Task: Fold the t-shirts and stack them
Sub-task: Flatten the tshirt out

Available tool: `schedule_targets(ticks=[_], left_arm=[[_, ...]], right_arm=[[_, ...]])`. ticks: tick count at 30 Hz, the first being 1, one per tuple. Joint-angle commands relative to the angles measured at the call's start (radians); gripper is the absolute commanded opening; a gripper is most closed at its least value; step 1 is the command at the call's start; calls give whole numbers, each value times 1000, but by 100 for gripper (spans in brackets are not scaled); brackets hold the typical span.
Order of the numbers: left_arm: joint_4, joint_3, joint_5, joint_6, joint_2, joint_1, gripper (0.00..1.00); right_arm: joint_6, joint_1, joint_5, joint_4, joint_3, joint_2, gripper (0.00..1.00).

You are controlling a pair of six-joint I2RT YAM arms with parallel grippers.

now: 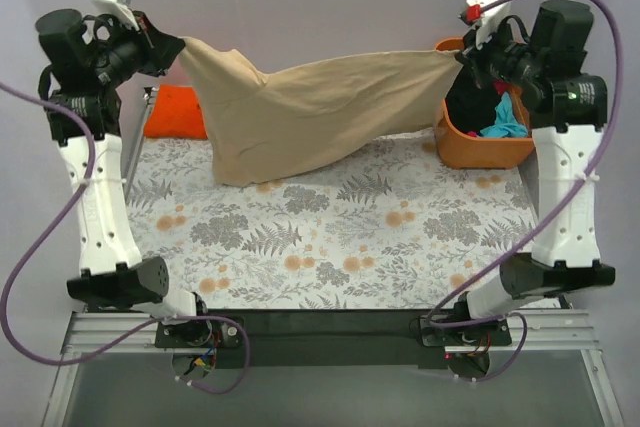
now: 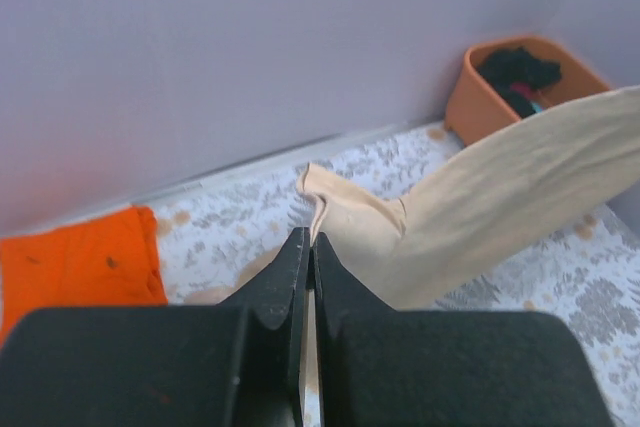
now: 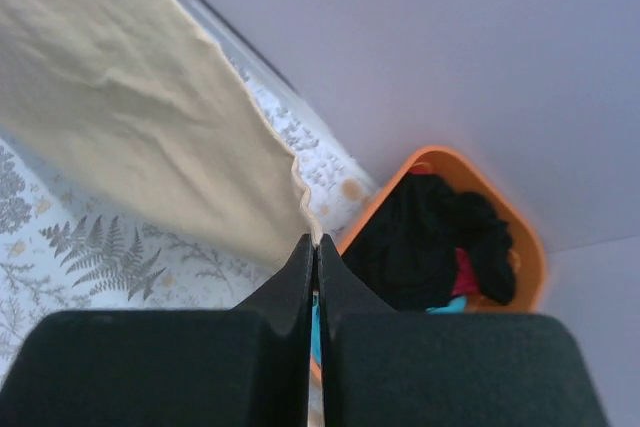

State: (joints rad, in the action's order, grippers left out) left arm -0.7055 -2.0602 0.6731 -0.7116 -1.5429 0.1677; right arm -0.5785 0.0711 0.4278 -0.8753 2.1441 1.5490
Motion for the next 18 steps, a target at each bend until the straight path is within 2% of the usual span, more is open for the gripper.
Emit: schedule_targets(ticks=[1,8,11,14,18], left_arm=[[103,9,-55,-69,162,15,0],[230,17,-239,-83,415,15,0],[268,-12,-319,-84,460,15,0],[259,-121,-397,-74,429,15,0],[273,-193,-474,-31,365,15,0]], right_arm=[[39,-5,-32,74,27,-119,1],[57,-5,-52,212,-108,-386,1],[85,-5,-73,294,-134,-478,1],[103,-4,-81,329,-141,-514,1],[111,-5,-87,337,-144,-466,1]])
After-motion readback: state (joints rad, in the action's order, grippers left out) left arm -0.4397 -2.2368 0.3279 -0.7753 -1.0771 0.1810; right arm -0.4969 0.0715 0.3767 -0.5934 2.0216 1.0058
